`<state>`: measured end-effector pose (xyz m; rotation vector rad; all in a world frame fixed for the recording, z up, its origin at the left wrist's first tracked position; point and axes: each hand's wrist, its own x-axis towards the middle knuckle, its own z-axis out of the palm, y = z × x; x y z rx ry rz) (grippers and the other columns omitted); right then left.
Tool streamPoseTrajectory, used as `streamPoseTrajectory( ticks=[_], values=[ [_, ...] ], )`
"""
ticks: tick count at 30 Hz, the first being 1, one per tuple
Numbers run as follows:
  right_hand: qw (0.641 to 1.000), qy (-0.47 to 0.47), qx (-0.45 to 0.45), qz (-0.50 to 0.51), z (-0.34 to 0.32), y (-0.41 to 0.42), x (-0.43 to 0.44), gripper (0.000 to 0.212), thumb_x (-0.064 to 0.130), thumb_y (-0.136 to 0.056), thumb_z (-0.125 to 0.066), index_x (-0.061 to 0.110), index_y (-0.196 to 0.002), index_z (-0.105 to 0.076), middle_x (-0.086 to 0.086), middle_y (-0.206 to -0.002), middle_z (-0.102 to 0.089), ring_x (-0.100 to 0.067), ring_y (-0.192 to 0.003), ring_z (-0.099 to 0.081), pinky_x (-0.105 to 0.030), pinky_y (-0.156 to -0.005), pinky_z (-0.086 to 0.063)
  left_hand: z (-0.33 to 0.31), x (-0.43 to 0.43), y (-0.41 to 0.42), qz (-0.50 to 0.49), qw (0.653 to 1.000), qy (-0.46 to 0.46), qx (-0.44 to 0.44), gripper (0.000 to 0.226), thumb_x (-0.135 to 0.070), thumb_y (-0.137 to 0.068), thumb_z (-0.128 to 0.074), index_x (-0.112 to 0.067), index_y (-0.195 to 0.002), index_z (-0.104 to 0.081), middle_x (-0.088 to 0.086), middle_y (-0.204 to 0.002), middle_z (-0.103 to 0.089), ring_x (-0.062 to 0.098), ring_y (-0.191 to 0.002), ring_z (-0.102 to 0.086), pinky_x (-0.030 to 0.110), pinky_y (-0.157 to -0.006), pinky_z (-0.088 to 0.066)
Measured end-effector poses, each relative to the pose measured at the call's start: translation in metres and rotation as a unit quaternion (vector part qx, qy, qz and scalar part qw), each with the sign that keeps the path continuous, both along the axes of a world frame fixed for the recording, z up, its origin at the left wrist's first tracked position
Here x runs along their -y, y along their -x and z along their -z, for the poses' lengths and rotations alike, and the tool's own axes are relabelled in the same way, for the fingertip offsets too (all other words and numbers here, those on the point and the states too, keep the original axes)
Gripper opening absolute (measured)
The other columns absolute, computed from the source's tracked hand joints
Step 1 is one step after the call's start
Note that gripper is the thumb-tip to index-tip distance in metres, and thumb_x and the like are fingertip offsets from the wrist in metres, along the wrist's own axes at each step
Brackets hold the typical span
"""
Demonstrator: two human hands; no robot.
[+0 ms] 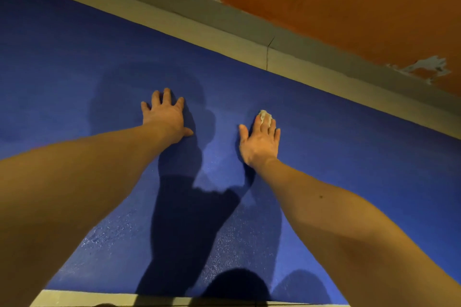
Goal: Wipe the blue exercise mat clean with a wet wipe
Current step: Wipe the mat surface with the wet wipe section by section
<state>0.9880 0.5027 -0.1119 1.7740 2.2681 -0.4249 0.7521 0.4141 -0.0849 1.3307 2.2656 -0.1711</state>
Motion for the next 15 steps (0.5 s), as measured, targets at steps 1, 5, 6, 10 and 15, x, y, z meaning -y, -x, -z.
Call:
streamPoseTrajectory(
  ticks=[1,5,6,10,15],
  values=[
    [1.0,0.004,-0.016,0.01,0.0,0.01,0.003,0.079,0.06,-0.105,-0.014,0.01,-0.161,0.012,-0.009,-0.17,0.016,-0.028,-0.156,0.017,-0.047,-0.126,0.008,-0.001,-0.003,-0.001,-0.002,1.0,0.013,-0.002,0.106,-0.063,-0.084,-0.068,-0.026,-0.16,-0.005,0.008,-0.166,0.009,0.038,-0.151,0.007,0.063,-0.119,-0.012],
    [0.994,-0.02,-0.066,-0.089,0.003,0.061,0.034,0.073,0.049,-0.108,-0.025,0.006,-0.163,-0.001,-0.011,-0.17,0.008,-0.029,-0.157,0.012,-0.046,-0.127,0.006,-0.005,-0.012,-0.002,0.009,0.999,0.038,-0.029,0.11,-0.067,-0.079,-0.07,-0.027,-0.16,-0.007,0.01,-0.165,0.007,0.039,-0.15,0.001,0.064,-0.115,-0.024],
    [0.99,-0.022,-0.074,-0.121,0.004,0.068,0.039,0.071,0.048,-0.109,-0.026,0.008,-0.163,-0.003,-0.009,-0.171,0.008,-0.027,-0.157,0.013,-0.045,-0.127,0.007,-0.007,-0.014,-0.001,0.01,0.998,0.042,-0.036,0.111,-0.068,-0.078,-0.07,-0.027,-0.16,-0.009,0.01,-0.164,0.004,0.039,-0.149,-0.002,0.063,-0.113,-0.029],
    [0.977,-0.027,-0.051,-0.204,0.006,0.051,0.013,0.068,0.049,-0.108,-0.022,0.018,-0.164,0.002,0.004,-0.171,0.011,-0.017,-0.157,0.014,-0.045,-0.127,0.008,-0.016,-0.024,-0.001,0.016,0.996,0.072,-0.048,0.112,-0.069,-0.074,-0.074,-0.024,-0.158,-0.017,0.009,-0.164,-0.005,0.04,-0.147,-0.01,0.055,-0.107,-0.04],
    [0.995,-0.029,0.02,-0.096,0.003,0.009,-0.043,0.072,0.054,-0.107,-0.014,0.017,-0.162,0.014,0.0,-0.17,0.016,-0.022,-0.157,0.014,-0.046,-0.127,0.007,-0.012,-0.03,0.013,0.018,0.999,0.007,-0.042,0.089,-0.07,-0.081,-0.065,-0.02,-0.15,-0.039,0.009,-0.155,-0.029,0.039,-0.142,-0.023,0.061,-0.113,-0.031]
  ],
)
